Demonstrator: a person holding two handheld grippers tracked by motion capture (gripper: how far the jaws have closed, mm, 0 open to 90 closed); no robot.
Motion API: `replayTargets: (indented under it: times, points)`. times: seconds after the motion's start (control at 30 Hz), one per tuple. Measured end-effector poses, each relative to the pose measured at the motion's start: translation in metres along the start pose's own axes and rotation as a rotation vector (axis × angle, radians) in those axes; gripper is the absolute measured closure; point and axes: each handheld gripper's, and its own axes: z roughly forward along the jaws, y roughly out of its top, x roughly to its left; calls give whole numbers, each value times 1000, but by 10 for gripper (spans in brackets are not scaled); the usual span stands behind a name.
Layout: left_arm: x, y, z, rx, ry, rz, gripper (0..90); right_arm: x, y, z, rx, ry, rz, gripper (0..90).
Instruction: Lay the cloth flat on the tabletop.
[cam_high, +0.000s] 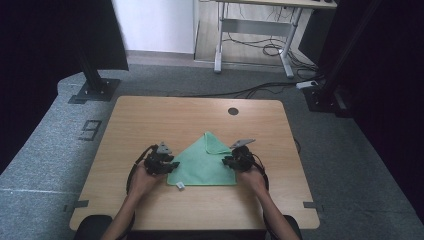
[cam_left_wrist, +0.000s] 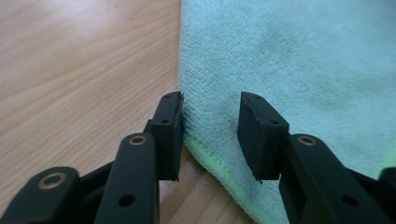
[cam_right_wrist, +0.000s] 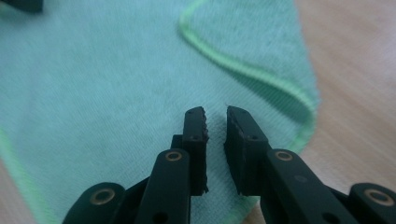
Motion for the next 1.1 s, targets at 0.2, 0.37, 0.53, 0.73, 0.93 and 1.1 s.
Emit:
replayTargets:
  times: [0.2, 0.37, 0.53, 0.73, 0.93, 1.1]
  points:
    - [-6, -6, -2, -7, -22, -18, 668, 7, -7, -5, 2, 7, -11, 769]
    - [-24, -17, -15, 20, -69, 17, 646, 22, -21, -19, 23, 32, -26, 747]
    - [-22, -15, -22, -30, -59, 3, 490, 25, -12, -22, 7, 8, -28, 668]
    - [-13, -9, -23, -57, -53, -24, 440, 29, 22, -2, -22, 44, -35, 587]
    - [-9, 6, -14, -57, -84, -18, 448, 35, 37, 20, 4, 41, -60, 597]
    - [-7, 14, 9, 9, -145, -19, 664, 32, 34, 29, 24, 18, -56, 860]
